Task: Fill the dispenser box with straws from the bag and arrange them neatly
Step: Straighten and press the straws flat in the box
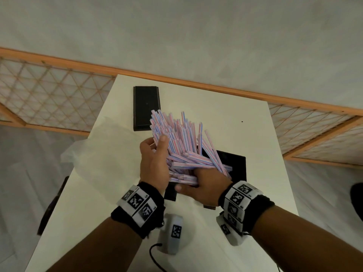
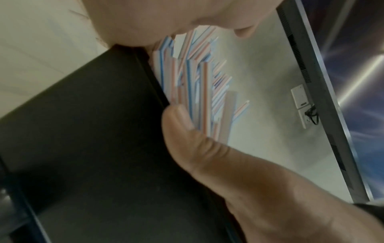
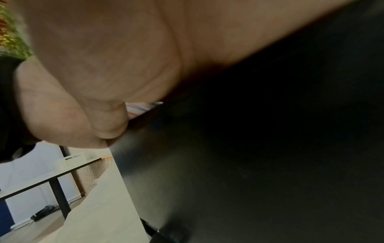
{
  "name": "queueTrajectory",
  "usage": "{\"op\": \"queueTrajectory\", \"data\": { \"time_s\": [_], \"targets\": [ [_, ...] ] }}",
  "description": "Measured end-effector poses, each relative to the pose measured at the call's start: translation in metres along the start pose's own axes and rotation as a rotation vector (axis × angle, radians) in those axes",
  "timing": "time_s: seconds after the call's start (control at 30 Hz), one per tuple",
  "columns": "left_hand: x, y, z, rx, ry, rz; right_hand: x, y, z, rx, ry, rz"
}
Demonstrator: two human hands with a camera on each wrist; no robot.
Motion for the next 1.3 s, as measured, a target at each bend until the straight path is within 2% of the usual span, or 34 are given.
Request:
{"op": "queueTrajectory", "data": {
  "time_s": [0.23,0.43,0.53,0.67,0.83,1.03,1.3],
  "targets": [
    [0.002,-0.002,-0.003,-0.030,-0.009,-0.012,-0.001,-0.004,-0.007,0.058,-0.089,-0.074],
    [0.006,-0.003,0.001,0.066,0.007,-0.167,-0.008,-0.010,-0.009,0.040,-0.056,-0.176],
    [0.006,-0.002,0.002,0.103,0.001,-0.253,-0.014,-0.011,-0.008,0.074,-0.051,-0.080],
    [0.001,-0.001,0.001,0.079,-0.010,-0.237,-0.020,0.001,0.001,0.175,-0.014,0.079],
    [0.000,-0.001,0.003,0.037,-0.001,-0.189,-0.025,0.004,0.030,0.079,0.176,0.182],
    [0.004,-0.002,0.004,0.034,-0.001,-0.176,0.001,0.015,0.035,0.012,0.043,0.191],
    [0.001,-0.004,-0.006,-0.014,0.031,-0.119,-0.003,0.012,0.012,0.060,-0.058,0.149]
  ]
}}
Point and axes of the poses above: each hand's wrist, its own z-axis away from the middle knuckle, its own x-axis out of the palm, y = z × x, the point moved 2 cm from there along -z, towards the middle knuckle, and after that the axes turned 15 degrees about -x, right-handed, at the moved point
